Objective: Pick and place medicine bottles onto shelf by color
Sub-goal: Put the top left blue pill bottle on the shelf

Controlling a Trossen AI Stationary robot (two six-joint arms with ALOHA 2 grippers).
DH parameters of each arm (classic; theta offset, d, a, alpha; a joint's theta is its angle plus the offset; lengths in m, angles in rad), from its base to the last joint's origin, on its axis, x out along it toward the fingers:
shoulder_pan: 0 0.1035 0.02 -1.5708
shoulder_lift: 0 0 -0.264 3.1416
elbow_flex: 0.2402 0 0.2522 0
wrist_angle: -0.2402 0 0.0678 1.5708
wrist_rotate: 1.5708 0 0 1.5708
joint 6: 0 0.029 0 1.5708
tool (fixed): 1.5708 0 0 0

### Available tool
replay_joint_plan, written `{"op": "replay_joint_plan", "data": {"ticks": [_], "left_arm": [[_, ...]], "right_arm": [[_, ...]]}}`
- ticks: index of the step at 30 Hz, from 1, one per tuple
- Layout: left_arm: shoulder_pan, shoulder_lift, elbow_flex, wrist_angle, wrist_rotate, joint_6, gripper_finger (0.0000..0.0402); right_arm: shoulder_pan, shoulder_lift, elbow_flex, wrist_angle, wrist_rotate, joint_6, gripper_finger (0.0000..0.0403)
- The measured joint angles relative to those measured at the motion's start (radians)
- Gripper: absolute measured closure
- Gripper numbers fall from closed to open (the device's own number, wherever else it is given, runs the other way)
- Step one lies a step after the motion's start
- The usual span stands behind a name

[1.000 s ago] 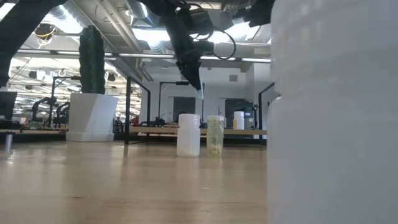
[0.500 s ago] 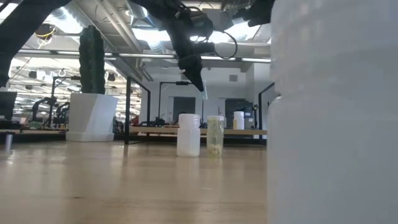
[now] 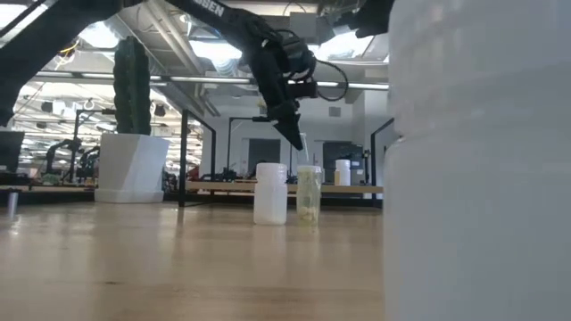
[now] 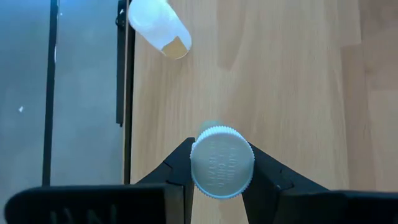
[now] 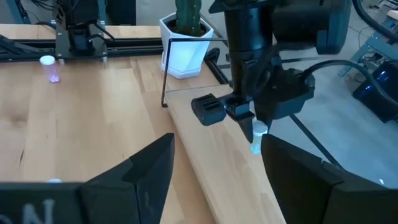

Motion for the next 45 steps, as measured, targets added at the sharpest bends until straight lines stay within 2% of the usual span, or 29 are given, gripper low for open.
{"op": "replay_joint_plan", "data": {"ticks": [7,14,20,27,35,45], "left_arm": [[0.009,0.011,0.000,-0.026,0.002,-0.040,0.0318],[0.062,-0.001,0.055,-0.255,0.002,-0.126,0.0318],[0.135,-0.003,0.063,-0.348,0.041,-0.207,0.0318],[0.196,-0.004,0.055,-0.394,0.018,-0.313,0.0318],[0.205,-0.031,0.054,-0.416,-0.081,-0.397,0.0317],[0.205,-0.037,0.053,-0.450,-0.032,-0.432,0.0315]], "right_arm": [[0.000,0.000,0.000,0.000,0.000,0.000,0.0162],[0.000,0.000,0.000,0.001,0.000,0.000,0.0162],[0.000,0.000,0.000,0.001,0.000,0.000,0.0162],[0.000,0.000,0.000,0.001,0.000,0.000,0.0162],[0.000,0.000,0.000,0.001,0.000,0.000,0.0162],[0.000,0.000,0.000,0.001,0.000,0.000,0.0162]]}}
